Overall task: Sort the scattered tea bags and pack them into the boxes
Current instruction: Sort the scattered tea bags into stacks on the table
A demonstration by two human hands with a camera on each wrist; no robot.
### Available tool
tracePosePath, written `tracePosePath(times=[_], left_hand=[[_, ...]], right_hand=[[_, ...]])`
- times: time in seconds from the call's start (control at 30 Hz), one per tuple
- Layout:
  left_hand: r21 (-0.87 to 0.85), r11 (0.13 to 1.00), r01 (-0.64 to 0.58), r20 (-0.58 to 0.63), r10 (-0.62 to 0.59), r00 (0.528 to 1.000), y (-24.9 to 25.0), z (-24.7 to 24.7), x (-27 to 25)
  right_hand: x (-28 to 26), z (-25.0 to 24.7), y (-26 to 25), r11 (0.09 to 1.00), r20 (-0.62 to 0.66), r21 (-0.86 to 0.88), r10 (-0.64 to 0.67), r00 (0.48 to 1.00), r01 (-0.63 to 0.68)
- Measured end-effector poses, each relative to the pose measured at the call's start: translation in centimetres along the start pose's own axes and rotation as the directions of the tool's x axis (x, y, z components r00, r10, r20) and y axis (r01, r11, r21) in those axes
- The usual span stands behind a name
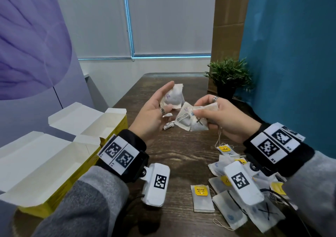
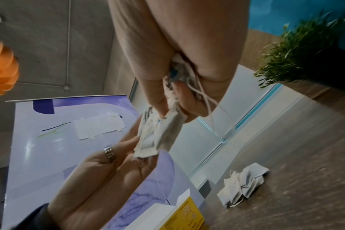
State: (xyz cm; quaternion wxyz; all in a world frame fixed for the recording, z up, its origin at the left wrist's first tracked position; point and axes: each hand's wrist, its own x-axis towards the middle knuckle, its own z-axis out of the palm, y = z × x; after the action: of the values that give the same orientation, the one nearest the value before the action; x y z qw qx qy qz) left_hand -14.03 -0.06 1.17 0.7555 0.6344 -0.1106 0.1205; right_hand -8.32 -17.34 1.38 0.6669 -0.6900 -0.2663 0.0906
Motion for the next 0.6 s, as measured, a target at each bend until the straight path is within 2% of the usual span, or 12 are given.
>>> tracePosePath(times=[0.2, 0.33, 0.4, 0.5, 0.6], left_hand=[[0.126, 0.991, -0.051, -0.139, 0.068, 0.988, -0.8, -0.6, 0.5], [0.286, 0.958, 0.012, -0.268, 0.068, 0.961, -0.9, -1.1, 0.7], [0.281, 0.958, 0.062, -0.264, 0.015, 0.964, -1.1, -1.0, 0.7], [0.156, 0.976, 0.152, -0.172, -0.125, 0.977, -0.9, -0.2, 0.1], [0.262, 0.957, 0.124, -0.118, -0.096, 0.988, -1.1, 0.2, -0.3]], right_hand=[[-0.2, -0.6, 0.5, 0.997, 0.026, -0.069, 0.042, 0.999, -0.04], [-0.2, -0.7, 0.1, 1.0, 0.005, -0.014, 0.022, 1.0, -0.022], [-0.1, -0.6, -0.2, 1.0, -0.015, 0.012, 0.022, 1.0, -0.022], [0.1, -0.2, -0.3, 0.999, -0.025, 0.033, 0.034, 0.999, -0.034], [0.3, 0.1, -0.1, 0.998, -0.022, 0.039, 0.047, 0.999, -0.046]])
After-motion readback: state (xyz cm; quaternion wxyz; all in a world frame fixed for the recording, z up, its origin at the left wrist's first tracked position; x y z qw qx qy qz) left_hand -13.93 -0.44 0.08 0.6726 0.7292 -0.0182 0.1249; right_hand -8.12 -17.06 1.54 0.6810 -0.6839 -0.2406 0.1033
